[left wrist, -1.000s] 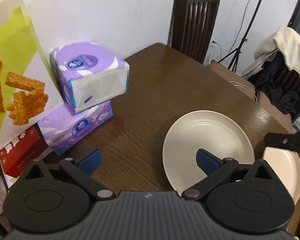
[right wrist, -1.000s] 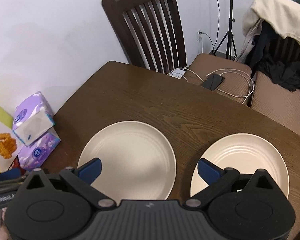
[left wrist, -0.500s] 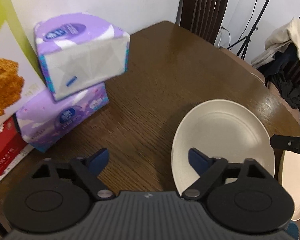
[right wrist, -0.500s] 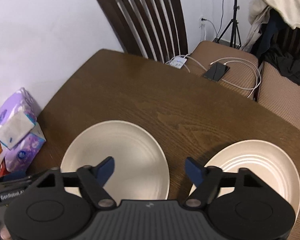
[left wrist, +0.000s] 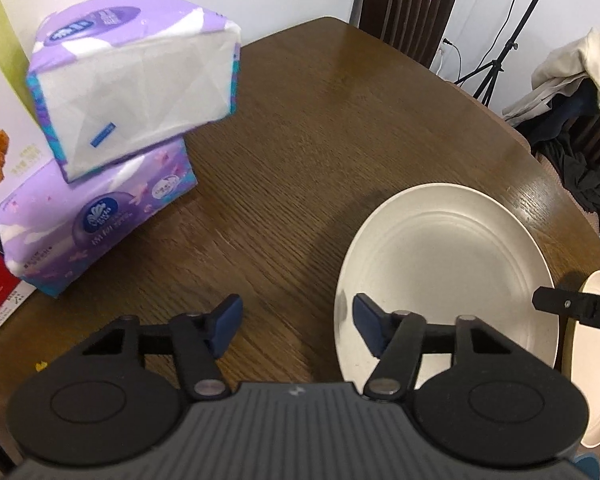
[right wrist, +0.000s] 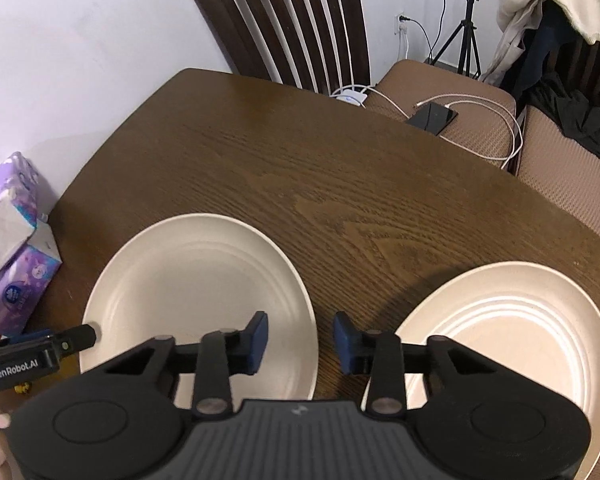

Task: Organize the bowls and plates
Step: 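Close the left gripper on the plate rim while the right gripper closes on it too, then lift the cream plate with both grippers and carry it back across the table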

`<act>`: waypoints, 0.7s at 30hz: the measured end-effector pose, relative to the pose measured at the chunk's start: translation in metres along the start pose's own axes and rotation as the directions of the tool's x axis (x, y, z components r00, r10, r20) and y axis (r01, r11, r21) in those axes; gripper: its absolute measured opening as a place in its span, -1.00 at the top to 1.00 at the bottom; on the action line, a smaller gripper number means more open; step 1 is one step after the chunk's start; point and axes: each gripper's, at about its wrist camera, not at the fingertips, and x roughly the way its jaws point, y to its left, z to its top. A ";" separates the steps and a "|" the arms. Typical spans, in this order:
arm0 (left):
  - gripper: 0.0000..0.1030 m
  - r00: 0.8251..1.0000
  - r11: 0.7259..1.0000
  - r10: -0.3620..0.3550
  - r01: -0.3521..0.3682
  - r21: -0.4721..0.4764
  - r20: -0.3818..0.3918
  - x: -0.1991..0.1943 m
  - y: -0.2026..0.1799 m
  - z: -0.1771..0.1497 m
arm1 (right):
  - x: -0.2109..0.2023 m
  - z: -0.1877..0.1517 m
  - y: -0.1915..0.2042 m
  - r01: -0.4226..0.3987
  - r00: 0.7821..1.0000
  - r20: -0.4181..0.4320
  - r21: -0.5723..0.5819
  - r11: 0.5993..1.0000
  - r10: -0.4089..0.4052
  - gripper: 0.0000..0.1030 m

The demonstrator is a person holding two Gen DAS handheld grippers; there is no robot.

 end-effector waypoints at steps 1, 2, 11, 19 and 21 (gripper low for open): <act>-0.05 1.000 1.000 -0.005 0.005 -0.001 -0.002 0.001 0.000 0.000 | 0.002 -0.001 -0.001 0.003 1.000 -0.003 0.000 1.000 -0.003 0.43; -0.02 1.000 1.000 -0.009 0.009 -0.001 -0.005 0.002 0.001 0.000 | 0.003 -0.002 -0.001 0.005 1.000 -0.006 -0.001 1.000 -0.005 0.48; 0.49 0.997 0.997 -0.073 0.073 0.012 -0.027 0.008 -0.003 -0.003 | 0.008 -0.010 -0.007 0.012 1.000 -0.022 -0.007 1.000 -0.013 0.70; 0.82 0.996 0.996 -0.086 0.087 0.024 -0.023 0.005 -0.011 -0.004 | 0.007 -0.014 -0.002 0.008 1.000 -0.014 -0.015 1.000 -0.008 0.89; 0.83 0.996 0.996 -0.088 0.088 0.024 -0.025 0.005 -0.011 -0.003 | 0.008 -0.015 0.001 0.023 1.000 -0.011 -0.026 0.999 -0.023 0.89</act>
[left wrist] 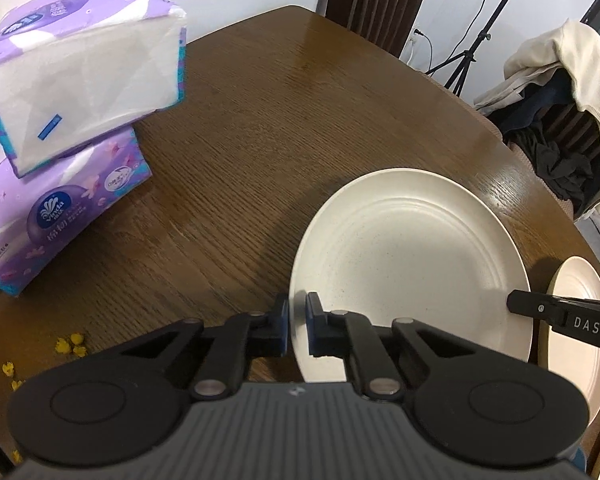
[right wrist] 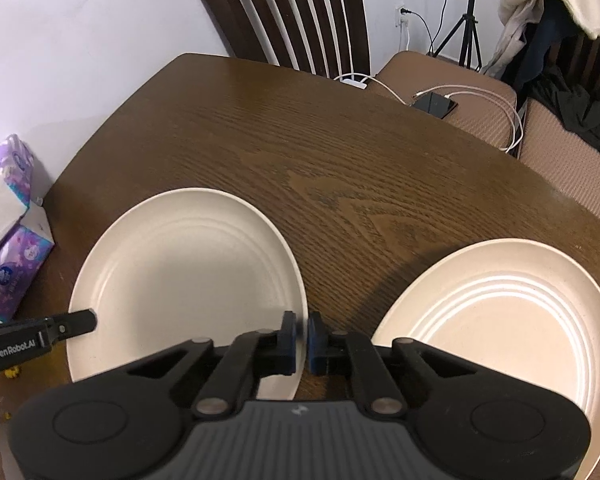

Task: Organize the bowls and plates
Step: 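Lift the cream plate with both grippers and carry it back across the table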

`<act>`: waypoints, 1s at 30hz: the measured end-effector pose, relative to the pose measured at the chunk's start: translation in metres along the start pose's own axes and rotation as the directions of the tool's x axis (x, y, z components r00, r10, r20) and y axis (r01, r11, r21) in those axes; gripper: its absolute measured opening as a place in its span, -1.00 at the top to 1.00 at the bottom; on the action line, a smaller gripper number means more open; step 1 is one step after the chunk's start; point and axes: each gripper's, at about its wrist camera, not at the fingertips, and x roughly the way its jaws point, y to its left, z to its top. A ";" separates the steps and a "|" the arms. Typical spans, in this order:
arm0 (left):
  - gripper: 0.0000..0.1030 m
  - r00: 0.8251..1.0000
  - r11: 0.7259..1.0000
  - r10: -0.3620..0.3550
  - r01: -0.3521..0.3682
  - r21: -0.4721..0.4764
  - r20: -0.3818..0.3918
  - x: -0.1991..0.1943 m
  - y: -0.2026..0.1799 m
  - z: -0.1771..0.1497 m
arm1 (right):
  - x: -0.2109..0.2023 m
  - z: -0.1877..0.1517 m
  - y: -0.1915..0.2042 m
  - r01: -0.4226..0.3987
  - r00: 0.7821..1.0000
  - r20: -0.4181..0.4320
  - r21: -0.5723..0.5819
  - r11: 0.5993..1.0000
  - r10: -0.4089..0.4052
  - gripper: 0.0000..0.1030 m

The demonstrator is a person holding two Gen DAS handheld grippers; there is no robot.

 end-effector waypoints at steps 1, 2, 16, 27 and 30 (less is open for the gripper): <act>0.83 1.000 1.000 -0.001 0.001 0.001 0.000 0.000 0.000 0.000 | 0.000 0.000 0.001 0.006 1.000 0.002 -0.004 1.000 -0.006 0.89; 0.83 1.000 1.000 0.000 0.000 0.002 0.002 0.000 0.000 0.000 | 0.001 0.000 0.002 0.009 1.000 0.003 -0.007 1.000 -0.009 0.89; 0.84 0.999 1.000 0.011 -0.011 0.008 0.035 -0.016 -0.003 0.002 | -0.007 -0.001 0.007 0.032 0.999 0.023 -0.018 0.999 -0.031 0.88; 0.84 0.998 1.000 0.005 -0.006 0.015 0.066 -0.045 -0.005 0.004 | -0.034 0.001 0.015 0.039 0.998 0.046 -0.017 0.999 -0.038 0.88; 0.84 0.997 1.000 0.004 -0.005 0.015 0.075 -0.055 -0.005 0.005 | -0.044 0.002 0.018 0.041 0.998 0.054 -0.016 0.999 -0.040 0.88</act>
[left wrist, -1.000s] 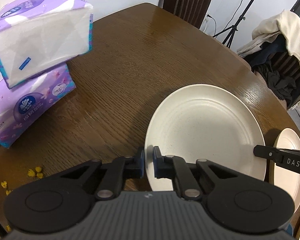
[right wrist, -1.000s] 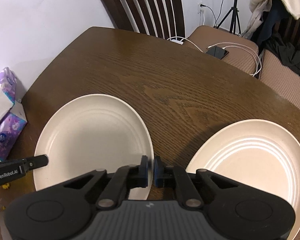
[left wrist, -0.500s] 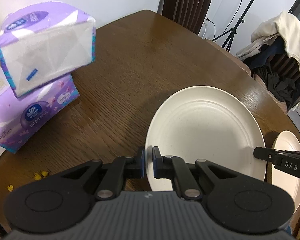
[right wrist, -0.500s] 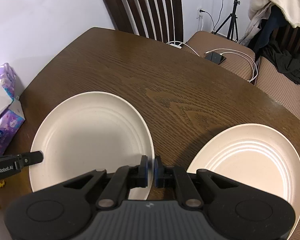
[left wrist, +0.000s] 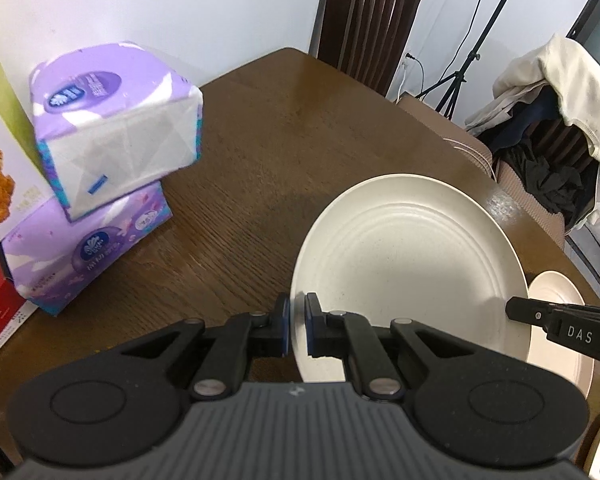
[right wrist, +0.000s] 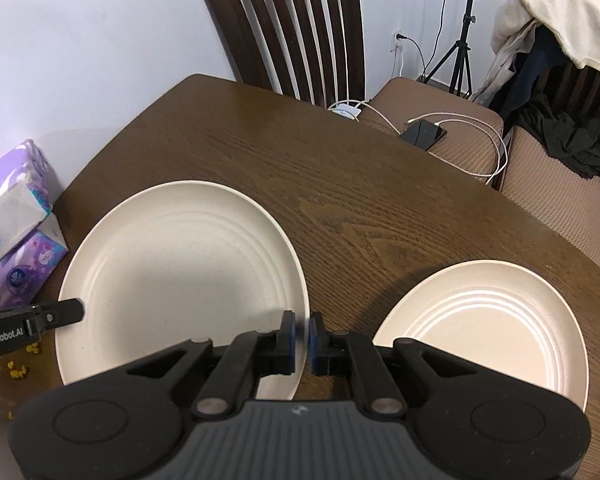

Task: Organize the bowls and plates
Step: 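Lift the cream plate with both grippers and carry it back across the table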

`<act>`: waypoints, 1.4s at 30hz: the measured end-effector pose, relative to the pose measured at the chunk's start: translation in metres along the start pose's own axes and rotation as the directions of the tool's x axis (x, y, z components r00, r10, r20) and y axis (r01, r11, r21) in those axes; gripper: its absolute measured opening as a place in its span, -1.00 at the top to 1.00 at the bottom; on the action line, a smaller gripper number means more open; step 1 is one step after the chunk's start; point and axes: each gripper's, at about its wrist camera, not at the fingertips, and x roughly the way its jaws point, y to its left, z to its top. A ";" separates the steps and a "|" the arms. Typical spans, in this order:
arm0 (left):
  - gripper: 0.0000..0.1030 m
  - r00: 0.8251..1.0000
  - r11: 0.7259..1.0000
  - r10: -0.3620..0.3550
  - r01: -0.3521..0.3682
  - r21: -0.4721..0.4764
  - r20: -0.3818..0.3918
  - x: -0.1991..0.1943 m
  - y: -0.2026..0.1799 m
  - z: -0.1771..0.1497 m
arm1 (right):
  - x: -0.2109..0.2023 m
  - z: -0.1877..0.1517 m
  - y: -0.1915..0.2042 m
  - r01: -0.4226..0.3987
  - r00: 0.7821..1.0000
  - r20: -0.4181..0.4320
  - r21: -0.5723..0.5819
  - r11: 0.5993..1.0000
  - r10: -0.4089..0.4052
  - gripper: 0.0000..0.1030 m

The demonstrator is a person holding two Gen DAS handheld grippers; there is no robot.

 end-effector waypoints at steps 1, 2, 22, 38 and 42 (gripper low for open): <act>0.84 1.000 1.000 -0.001 0.001 0.001 0.002 -0.003 0.001 0.001 | -0.003 0.000 0.001 0.000 1.000 0.003 0.001 1.000 0.000 0.88; 0.84 1.000 1.000 -0.002 0.002 0.000 0.005 -0.006 0.001 0.002 | -0.007 0.000 0.002 0.000 1.000 0.004 0.002 1.000 0.000 0.88; 0.84 0.999 1.000 -0.020 0.020 0.008 0.044 -0.067 0.000 -0.003 | -0.068 -0.006 0.014 0.011 0.999 0.042 0.022 1.000 -0.012 0.88; 0.84 0.997 0.997 -0.054 0.050 0.061 0.063 -0.123 -0.005 -0.023 | -0.122 -0.044 0.022 0.034 0.997 0.059 0.085 0.996 -0.039 0.87; 0.84 0.995 0.995 -0.075 0.070 0.070 0.065 -0.134 -0.005 -0.029 | -0.137 -0.056 0.023 0.043 0.996 0.069 0.104 0.994 -0.051 0.87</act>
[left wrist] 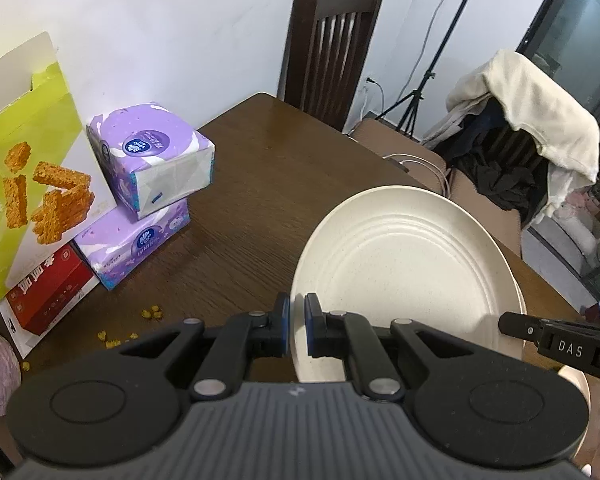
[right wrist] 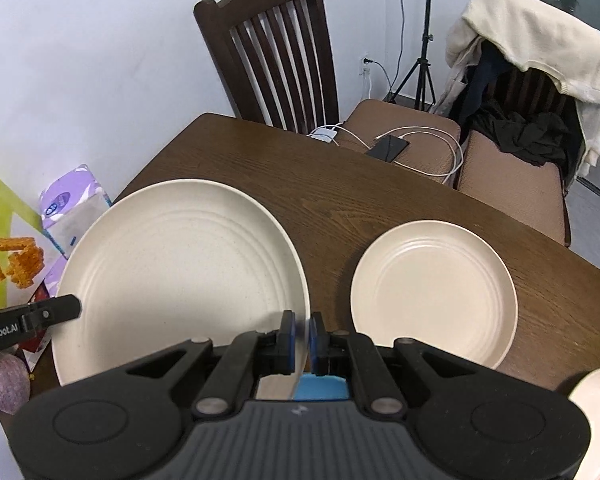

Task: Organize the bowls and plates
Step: 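Lift the cream plate with both grippers and carry it back across the table, then carry the plate toward the table edge and lower it with both grippers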

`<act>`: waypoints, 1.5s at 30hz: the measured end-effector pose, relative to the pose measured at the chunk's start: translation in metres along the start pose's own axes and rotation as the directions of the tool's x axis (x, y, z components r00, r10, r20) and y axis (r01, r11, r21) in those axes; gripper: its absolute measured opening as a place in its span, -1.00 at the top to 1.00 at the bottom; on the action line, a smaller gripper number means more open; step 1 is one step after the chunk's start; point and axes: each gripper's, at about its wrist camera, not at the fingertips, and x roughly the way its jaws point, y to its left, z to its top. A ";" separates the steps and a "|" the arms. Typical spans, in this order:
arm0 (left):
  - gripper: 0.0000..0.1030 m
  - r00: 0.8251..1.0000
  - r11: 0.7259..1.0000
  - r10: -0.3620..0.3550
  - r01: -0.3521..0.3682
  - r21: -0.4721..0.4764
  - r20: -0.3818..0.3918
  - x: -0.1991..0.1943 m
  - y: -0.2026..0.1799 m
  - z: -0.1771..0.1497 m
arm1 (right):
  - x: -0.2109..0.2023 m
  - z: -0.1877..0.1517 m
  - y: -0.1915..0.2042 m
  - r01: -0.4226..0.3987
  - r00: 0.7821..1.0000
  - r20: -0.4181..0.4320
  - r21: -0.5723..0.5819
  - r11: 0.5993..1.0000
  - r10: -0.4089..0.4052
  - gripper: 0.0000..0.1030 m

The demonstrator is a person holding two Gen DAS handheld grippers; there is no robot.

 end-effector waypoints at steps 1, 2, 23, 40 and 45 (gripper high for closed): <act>0.84 1.000 1.000 -0.004 0.004 0.007 0.000 -0.003 -0.001 -0.002 | -0.004 -0.003 0.000 0.004 1.000 0.003 0.007 1.000 -0.004 0.87; 0.84 1.000 1.000 -0.009 0.009 0.015 0.000 -0.005 -0.002 -0.004 | -0.007 -0.005 -0.001 0.007 1.000 0.004 0.012 1.000 -0.007 0.87; 0.84 0.997 0.987 -0.079 0.079 0.141 -0.006 -0.054 -0.010 -0.049 | -0.067 -0.079 0.002 0.086 0.995 0.031 0.138 0.987 -0.091 0.86; 0.84 0.996 0.979 -0.084 0.080 0.187 0.009 -0.111 -0.020 -0.107 | -0.127 -0.144 0.004 0.104 0.992 0.052 0.156 0.982 -0.114 0.86; 0.84 0.996 0.975 -0.090 0.086 0.206 0.010 -0.125 -0.024 -0.124 | -0.142 -0.166 0.001 0.104 0.992 0.055 0.163 0.981 -0.114 0.86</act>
